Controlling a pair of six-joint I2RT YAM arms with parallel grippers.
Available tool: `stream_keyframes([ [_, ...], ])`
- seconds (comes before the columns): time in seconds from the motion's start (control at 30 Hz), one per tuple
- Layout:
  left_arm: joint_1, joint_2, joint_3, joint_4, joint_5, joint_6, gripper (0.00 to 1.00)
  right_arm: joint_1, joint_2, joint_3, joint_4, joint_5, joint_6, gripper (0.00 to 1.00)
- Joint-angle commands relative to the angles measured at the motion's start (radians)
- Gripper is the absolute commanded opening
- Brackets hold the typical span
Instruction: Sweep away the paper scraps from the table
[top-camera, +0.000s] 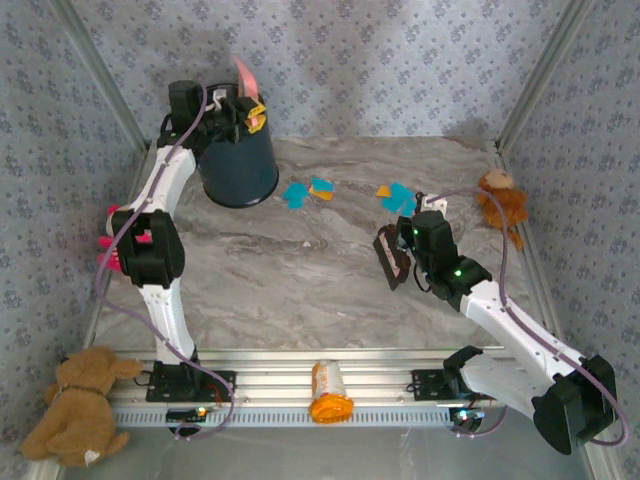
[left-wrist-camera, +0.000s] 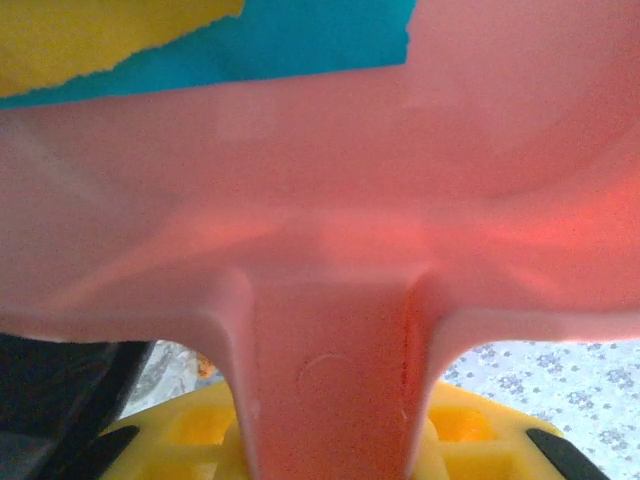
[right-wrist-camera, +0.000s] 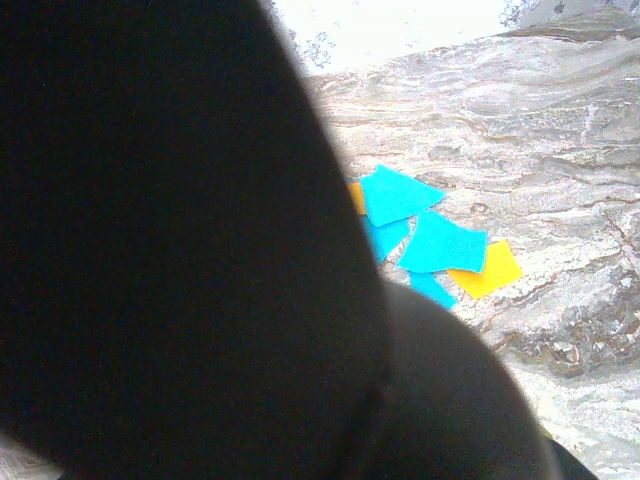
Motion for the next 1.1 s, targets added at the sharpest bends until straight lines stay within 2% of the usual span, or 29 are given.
stream_keyframes([
  [0.0,0.008,-0.077,-0.042,0.196,0.019,-0.117,0.0,-0.007,0.0,0.003,0.034,-0.004,0.004,0.0],
  [0.2,0.012,-0.108,-0.109,0.338,0.013,-0.211,0.0,-0.007,0.003,0.001,0.035,-0.006,0.005,0.0],
  [0.47,0.013,-0.109,-0.179,0.619,-0.005,-0.428,0.0,-0.005,0.003,-0.003,0.034,-0.009,0.009,0.0],
  [0.6,0.013,-0.123,-0.215,0.68,-0.024,-0.472,0.0,-0.007,0.0,-0.004,0.032,-0.006,0.008,0.0],
  [0.73,0.013,-0.118,-0.253,0.836,-0.058,-0.598,0.0,-0.007,0.003,-0.004,0.036,-0.007,0.008,0.0],
  [0.93,0.013,-0.14,-0.295,0.879,-0.076,-0.629,0.0,-0.005,0.004,-0.002,0.036,-0.009,0.008,0.0],
  [1.07,0.014,-0.157,-0.287,0.815,-0.048,-0.554,0.0,-0.005,0.002,0.002,0.034,-0.012,0.007,0.0],
])
